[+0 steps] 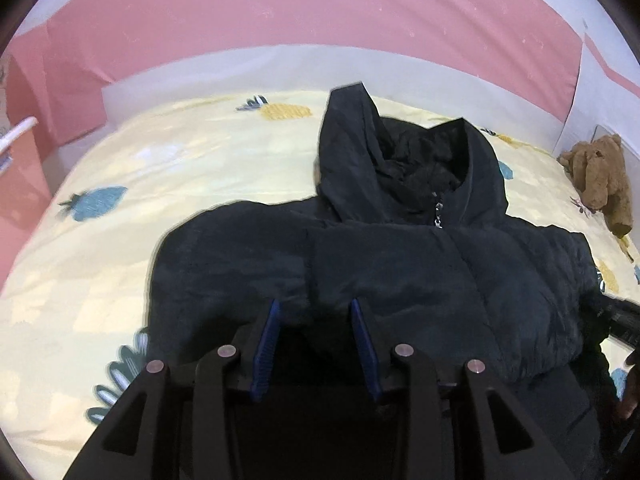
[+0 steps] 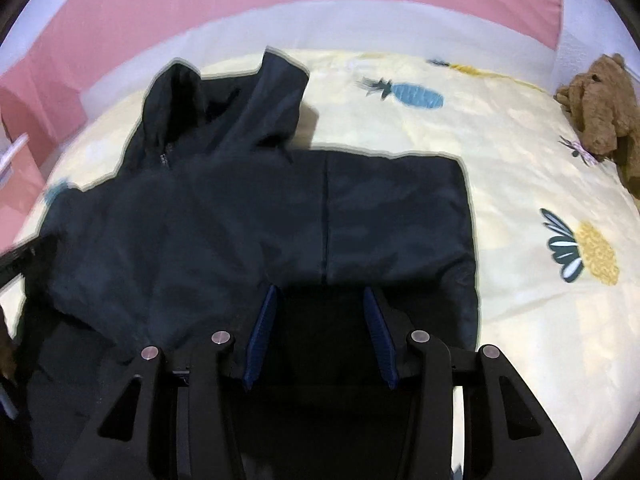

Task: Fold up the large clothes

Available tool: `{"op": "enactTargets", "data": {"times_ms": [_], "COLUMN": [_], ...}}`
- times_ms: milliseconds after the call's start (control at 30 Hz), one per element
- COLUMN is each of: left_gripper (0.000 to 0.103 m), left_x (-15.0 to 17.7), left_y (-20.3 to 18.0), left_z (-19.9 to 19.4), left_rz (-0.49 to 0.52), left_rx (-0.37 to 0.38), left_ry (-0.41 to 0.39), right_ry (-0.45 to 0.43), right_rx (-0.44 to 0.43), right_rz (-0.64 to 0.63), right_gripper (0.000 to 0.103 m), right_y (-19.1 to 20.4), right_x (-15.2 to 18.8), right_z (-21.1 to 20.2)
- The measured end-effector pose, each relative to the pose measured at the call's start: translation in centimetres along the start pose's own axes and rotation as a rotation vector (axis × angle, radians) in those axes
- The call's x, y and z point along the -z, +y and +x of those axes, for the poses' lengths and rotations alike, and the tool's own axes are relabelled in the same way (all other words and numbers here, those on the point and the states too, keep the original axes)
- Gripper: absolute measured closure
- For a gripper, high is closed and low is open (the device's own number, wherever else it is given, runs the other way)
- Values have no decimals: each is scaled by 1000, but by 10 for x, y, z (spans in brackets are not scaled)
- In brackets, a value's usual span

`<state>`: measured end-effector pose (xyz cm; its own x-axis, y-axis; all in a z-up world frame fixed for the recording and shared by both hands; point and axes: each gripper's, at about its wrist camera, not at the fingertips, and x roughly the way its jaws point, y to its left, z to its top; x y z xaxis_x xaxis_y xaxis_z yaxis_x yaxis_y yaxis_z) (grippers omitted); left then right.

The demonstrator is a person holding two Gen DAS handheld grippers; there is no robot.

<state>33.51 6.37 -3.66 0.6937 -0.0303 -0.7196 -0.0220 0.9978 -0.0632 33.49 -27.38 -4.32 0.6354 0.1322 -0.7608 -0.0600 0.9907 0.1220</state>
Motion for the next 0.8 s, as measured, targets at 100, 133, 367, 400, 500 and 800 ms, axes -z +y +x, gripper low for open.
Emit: {"op": "enactTargets", "data": {"times_ms": [100, 133, 367, 400, 500, 800], "left_gripper": [66, 66, 65, 65, 65, 65], "left_x": [5, 6, 26, 30, 41, 44], "left_y": [10, 12, 6, 3, -6, -27], "left_z": [-23, -31, -110, -121, -153, -214], "left_rz": [-27, -33, -35, -30, -16, 30], "left_rx": [4, 7, 31, 37, 60, 119], "left_ry": [1, -7, -57, -64, -78, -137], "right_ry": [-48, -62, -172, -181, -209, -281], "right_rx": [-3, -6, -17, -22, -29, -45], "right_rz": [1, -6, -40, -43, -45, -60], "right_gripper": [57, 57, 51, 51, 51, 51], "right_y": [7, 10, 40, 46, 56, 76], "right_x": [-1, -1, 22, 23, 32, 30], "right_z": [-34, -45, -124, -130, -152, -204]}}
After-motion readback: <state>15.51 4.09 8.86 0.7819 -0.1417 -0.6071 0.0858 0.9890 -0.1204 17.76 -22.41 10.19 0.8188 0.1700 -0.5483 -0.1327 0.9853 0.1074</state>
